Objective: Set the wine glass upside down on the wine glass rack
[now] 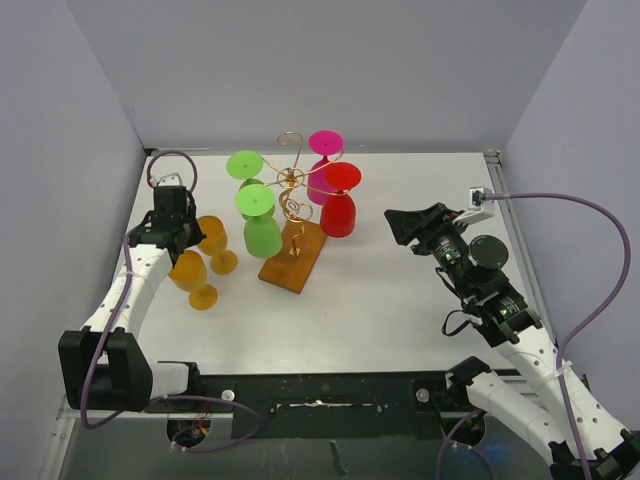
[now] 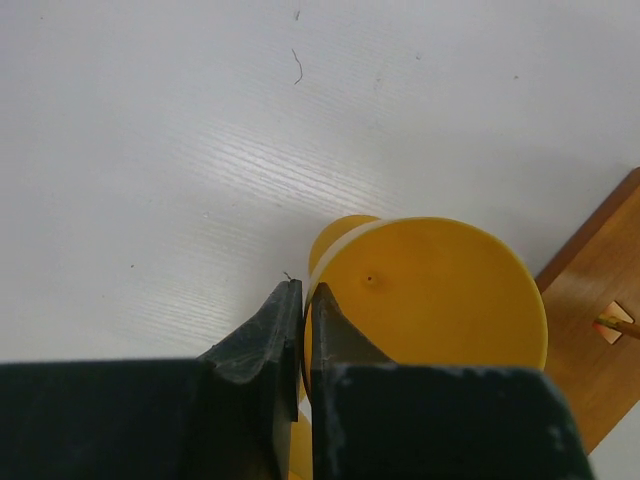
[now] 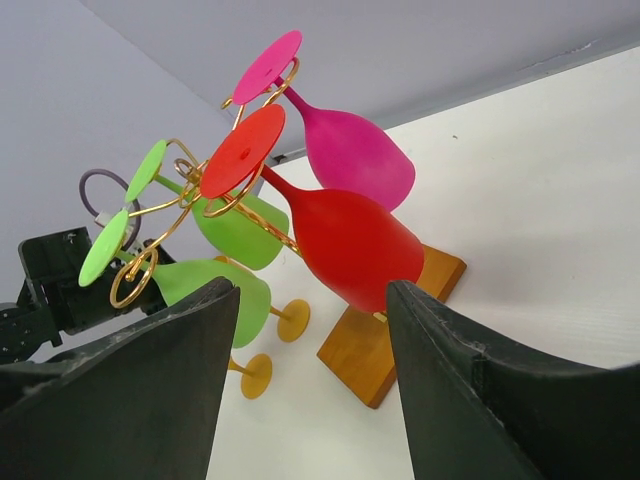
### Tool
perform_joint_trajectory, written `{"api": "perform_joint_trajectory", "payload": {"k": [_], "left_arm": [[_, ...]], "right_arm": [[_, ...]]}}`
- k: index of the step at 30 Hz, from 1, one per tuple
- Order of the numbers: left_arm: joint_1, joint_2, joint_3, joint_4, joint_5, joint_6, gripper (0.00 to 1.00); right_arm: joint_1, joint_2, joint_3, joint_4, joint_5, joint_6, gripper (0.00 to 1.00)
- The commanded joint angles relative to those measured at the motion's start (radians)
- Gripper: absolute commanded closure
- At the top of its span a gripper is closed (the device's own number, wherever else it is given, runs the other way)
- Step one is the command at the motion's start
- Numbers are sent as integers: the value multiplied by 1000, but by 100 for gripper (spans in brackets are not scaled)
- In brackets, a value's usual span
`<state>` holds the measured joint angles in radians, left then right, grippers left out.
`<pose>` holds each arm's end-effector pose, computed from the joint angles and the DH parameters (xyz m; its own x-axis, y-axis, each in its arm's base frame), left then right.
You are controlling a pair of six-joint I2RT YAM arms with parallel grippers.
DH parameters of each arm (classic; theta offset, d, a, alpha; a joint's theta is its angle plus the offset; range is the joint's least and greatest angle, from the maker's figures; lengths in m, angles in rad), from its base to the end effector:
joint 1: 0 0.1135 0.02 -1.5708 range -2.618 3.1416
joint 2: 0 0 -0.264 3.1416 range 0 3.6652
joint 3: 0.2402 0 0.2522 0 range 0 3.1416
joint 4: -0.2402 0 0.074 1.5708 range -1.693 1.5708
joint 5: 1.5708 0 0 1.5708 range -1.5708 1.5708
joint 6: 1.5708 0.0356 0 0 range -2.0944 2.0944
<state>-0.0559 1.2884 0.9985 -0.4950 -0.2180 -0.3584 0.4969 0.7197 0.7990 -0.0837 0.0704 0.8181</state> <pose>0.2753 -0.0077 0.2776 -0.6264 -0.3079 -0.7161 -0.3395 0.9347 -0.1050 0.1510 0.0790 0.3663 -0.3046 0.6630 -0.6838 -0.2800 0.6239 0.7296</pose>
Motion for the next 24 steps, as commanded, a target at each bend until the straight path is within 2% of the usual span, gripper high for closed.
{"api": "perform_joint_trajectory", "payload": {"k": [1, 10, 16, 21, 24], "left_arm": [[7, -36, 34, 74, -79, -29, 100], [7, -214, 67, 109, -217, -59, 100], [5, -381, 129, 155, -195, -62, 100], [6, -494, 187, 124, -221, -77, 100], [7, -561, 209, 113, -212, -65, 100]], "right_arm": [[-7, -10, 6, 80, -29, -37, 39], [-7, -19, 29, 66, -58, -9, 35], [-7, -21, 72, 45, -89, 6, 33], [-7, -7, 111, 75, -231, 9, 31], [-6, -6, 91, 161, -315, 67, 31]]}}
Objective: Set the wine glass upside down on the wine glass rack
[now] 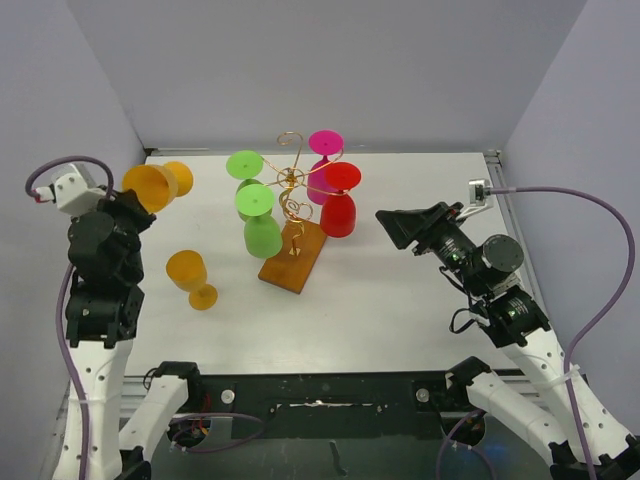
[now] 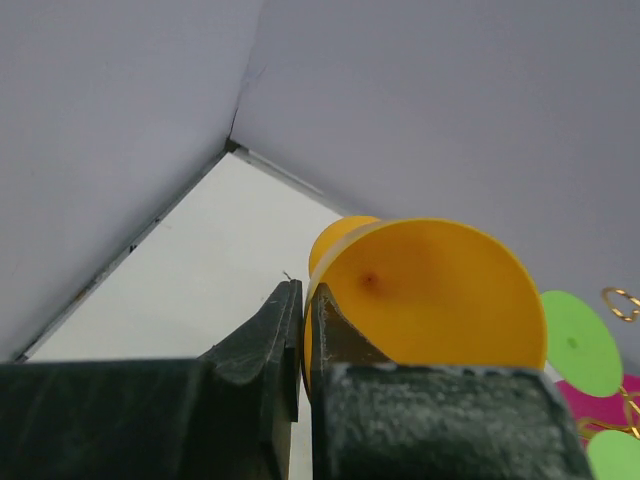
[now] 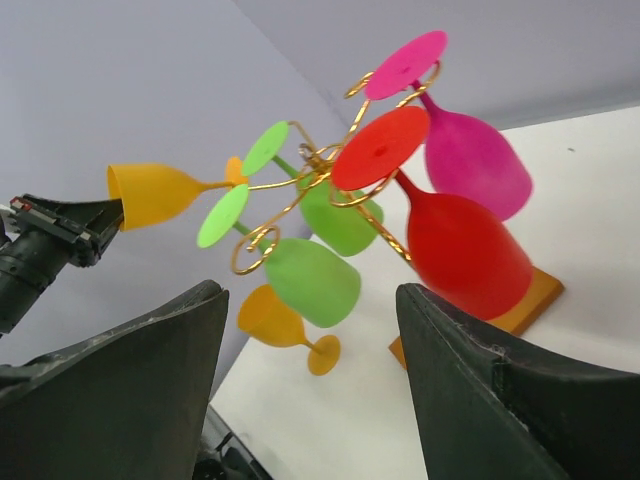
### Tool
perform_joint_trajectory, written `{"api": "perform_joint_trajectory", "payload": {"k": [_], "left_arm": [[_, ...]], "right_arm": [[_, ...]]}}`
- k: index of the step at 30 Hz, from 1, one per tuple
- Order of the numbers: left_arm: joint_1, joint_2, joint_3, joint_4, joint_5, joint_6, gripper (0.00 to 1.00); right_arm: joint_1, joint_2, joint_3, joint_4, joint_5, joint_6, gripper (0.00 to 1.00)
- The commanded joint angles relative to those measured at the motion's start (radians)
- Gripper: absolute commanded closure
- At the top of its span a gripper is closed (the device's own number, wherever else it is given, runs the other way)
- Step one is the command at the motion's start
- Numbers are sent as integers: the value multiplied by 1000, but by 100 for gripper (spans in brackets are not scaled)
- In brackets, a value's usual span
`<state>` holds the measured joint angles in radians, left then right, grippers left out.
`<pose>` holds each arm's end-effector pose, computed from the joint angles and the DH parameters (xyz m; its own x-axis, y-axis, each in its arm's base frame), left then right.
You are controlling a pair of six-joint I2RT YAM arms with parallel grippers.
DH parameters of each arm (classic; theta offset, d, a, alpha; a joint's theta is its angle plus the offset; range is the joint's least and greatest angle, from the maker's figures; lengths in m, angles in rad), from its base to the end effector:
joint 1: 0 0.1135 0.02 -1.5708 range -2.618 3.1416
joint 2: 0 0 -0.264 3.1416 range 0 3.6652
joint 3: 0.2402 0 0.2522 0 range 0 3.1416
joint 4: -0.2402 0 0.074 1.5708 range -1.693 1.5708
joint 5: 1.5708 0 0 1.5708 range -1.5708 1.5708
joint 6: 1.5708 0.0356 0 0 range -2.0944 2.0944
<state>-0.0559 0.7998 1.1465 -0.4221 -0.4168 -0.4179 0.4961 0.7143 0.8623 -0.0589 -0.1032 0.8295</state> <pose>0.1528 0.0059 0.4345 0.0741 -0.3758 -0.9237 -0.3522 0.8567 -0.3768 0.1416 0.0808 0.3916 -0.3629 0.6378 -0.6793 -0.4384 0.5265 0.7285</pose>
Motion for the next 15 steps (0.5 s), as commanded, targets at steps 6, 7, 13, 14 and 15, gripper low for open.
{"api": "perform_joint_trajectory", "payload": {"k": [6, 7, 13, 14, 15], "left_arm": [[5, -164, 124, 93, 146, -54, 100], [5, -173, 129, 118, 187, -74, 100], [6, -189, 71, 376, 387, -152, 100], [7, -187, 53, 416, 411, -166, 100], [7, -185, 33, 454, 432, -191, 100]], "right_arm": [[16, -9, -3, 277, -131, 100, 31], [18, -3, 10, 282, -117, 99, 31], [19, 54, 45, 349, -74, 166, 31], [22, 60, 42, 372, -70, 193, 32], [23, 71, 39, 393, -61, 223, 32]]}}
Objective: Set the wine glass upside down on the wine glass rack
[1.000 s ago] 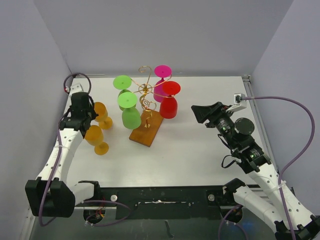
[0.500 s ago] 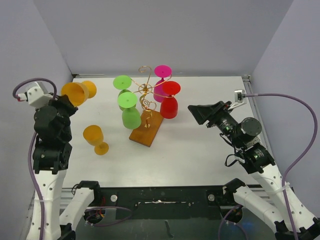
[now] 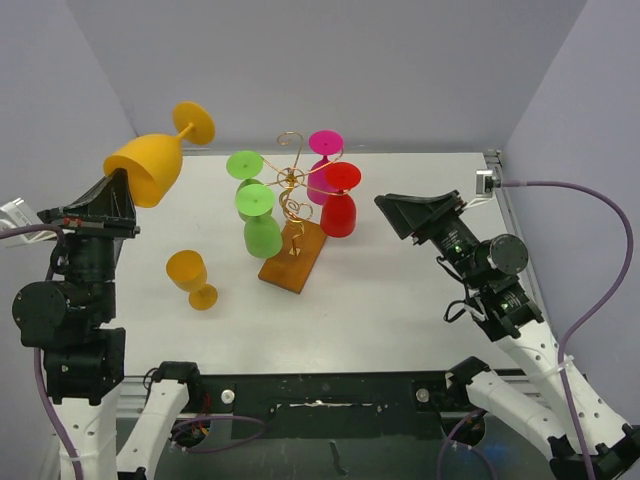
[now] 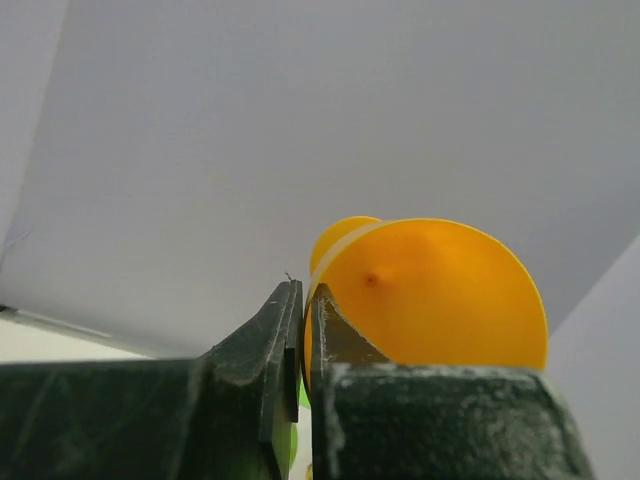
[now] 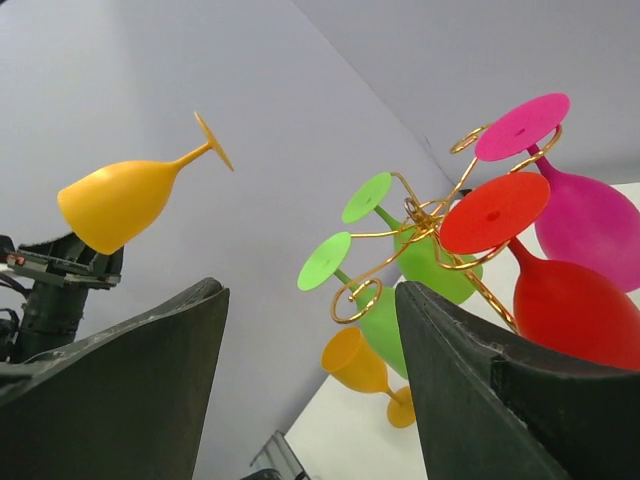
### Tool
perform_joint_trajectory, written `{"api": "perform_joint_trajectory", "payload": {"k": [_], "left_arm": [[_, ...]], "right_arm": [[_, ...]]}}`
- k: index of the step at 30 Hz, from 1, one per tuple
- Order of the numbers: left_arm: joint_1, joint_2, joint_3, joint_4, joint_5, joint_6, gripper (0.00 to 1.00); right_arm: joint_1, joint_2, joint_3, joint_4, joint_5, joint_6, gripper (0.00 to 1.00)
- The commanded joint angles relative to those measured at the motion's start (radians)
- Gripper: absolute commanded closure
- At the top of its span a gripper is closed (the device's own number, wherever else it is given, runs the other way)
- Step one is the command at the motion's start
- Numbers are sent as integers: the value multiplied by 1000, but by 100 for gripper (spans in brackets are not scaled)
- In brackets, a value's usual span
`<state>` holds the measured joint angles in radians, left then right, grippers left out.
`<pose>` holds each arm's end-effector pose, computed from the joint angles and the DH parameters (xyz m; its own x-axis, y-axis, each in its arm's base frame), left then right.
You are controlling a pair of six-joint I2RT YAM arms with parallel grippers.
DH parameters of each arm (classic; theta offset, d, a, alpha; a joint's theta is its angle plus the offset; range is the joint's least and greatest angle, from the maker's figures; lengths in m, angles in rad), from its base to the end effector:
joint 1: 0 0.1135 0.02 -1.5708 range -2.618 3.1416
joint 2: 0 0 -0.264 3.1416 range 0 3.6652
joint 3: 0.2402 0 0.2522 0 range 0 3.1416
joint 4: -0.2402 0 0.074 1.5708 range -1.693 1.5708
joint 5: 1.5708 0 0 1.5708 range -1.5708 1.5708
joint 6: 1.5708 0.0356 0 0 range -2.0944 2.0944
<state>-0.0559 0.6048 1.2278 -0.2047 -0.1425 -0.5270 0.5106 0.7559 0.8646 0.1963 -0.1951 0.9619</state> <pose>0.0668 0.0013 0.4996 0.3879 -0.5203 -0.7608 0.1398 0.8491 -0.5094 0.1439 0.0885 0.4135 -0.3758 0.7119 -0.5933 -0.5814 0.3175 0.7491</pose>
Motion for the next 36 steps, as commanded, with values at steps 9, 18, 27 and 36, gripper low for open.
{"api": "perform_joint_trajectory", "payload": {"k": [9, 18, 27, 36], "left_arm": [[7, 58, -155, 619, 365, -260, 100], [5, 170, -233, 876, 424, -505, 100], [-26, 200, -298, 958, 430, -577, 100], [-59, 169, -348, 997, 462, -603, 100]], "right_arm": [[241, 94, 65, 159, 344, 225, 36], [559, 252, 169, 374, 638, -14, 35], [595, 494, 325, 622, 715, -102, 34], [595, 646, 480, 600, 694, -7, 40]]}}
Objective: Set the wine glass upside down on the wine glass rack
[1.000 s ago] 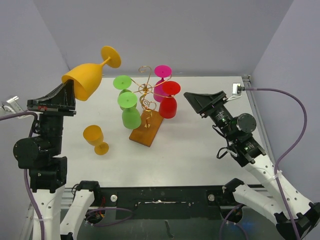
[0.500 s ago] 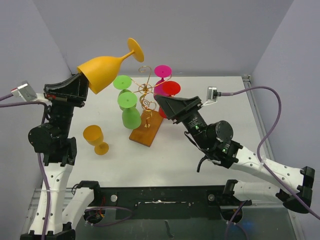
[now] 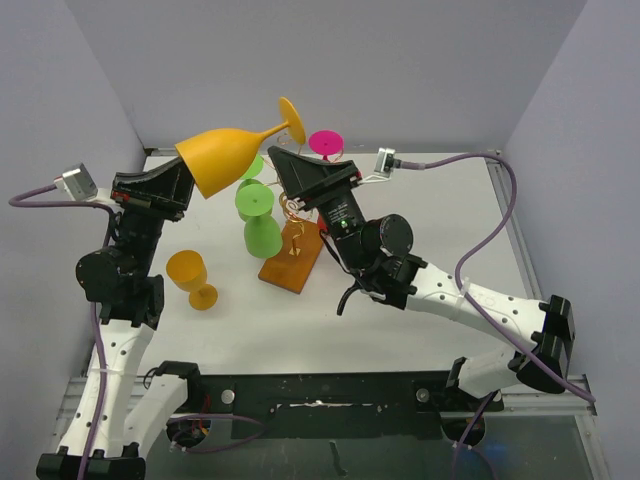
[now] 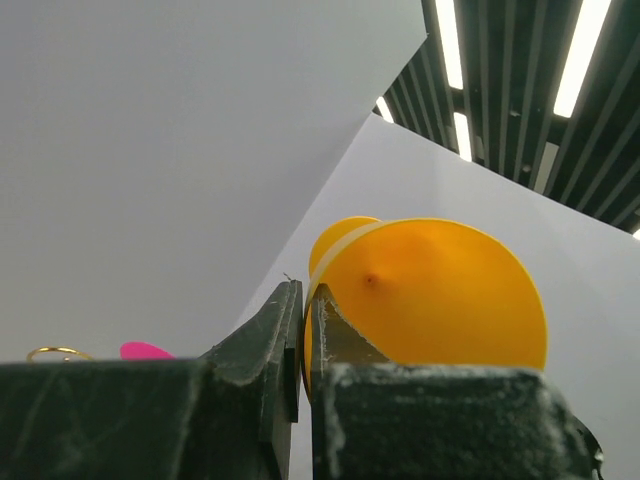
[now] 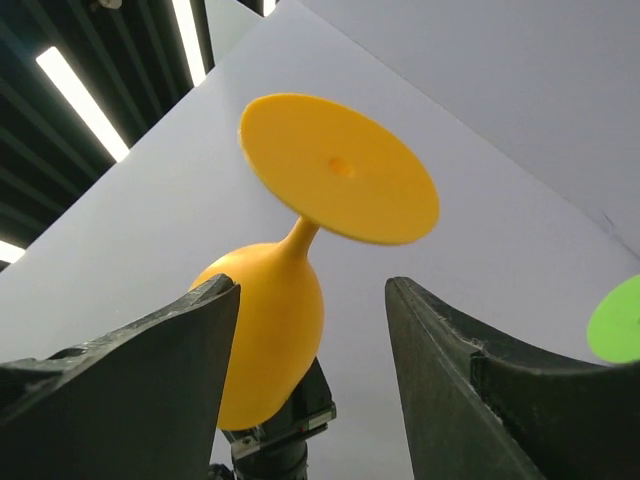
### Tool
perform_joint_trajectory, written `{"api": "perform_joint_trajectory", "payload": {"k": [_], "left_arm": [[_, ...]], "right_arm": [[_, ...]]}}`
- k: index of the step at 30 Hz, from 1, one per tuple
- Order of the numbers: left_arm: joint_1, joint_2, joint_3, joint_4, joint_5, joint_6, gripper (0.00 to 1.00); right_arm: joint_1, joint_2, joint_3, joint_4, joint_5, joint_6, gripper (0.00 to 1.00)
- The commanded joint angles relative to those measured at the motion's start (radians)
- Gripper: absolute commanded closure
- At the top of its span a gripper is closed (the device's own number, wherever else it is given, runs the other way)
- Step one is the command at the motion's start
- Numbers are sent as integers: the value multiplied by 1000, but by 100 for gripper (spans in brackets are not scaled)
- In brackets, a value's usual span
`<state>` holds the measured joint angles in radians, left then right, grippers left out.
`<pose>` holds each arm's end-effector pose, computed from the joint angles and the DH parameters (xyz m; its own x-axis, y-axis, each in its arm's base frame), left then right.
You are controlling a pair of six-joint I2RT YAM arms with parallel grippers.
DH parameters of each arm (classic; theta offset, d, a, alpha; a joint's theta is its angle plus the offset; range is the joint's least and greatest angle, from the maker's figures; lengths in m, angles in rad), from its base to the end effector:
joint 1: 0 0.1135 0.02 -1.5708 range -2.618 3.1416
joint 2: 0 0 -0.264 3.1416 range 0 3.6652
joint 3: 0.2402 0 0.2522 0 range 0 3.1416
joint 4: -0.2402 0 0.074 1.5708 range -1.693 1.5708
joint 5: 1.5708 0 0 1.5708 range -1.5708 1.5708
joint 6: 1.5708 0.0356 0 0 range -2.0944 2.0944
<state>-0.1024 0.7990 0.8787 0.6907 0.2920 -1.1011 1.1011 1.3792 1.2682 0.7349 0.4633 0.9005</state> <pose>0.1510 -0.0258 0.4573 0.0430 -0.8629 -0.5036 0.7551 0.3581 -0.5492 0.1526 0.2654 0.4670 -0.3322 0.8944 -0.2996 -0.6008 0.0442 0.7982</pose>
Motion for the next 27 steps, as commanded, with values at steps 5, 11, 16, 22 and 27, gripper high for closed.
{"api": "perform_joint_trajectory", "payload": {"k": [5, 11, 16, 22, 27], "left_arm": [[-19, -42, -15, 110, 44, -29, 100], [-20, -64, -45, 113, 53, -32, 100], [-20, -69, -56, 119, 79, -43, 100], [-21, -87, -69, 118, 102, -49, 100], [-20, -112, -64, 71, 99, -48, 100]], "right_arm": [[5, 60, 101, 80, 7, 128, 48], [3, 80, 99, 129, -1, 152, 52], [3, 86, 102, 130, 0, 168, 57], [3, 84, 90, 144, 9, 170, 71], [3, 66, 71, 152, 11, 135, 100]]}}
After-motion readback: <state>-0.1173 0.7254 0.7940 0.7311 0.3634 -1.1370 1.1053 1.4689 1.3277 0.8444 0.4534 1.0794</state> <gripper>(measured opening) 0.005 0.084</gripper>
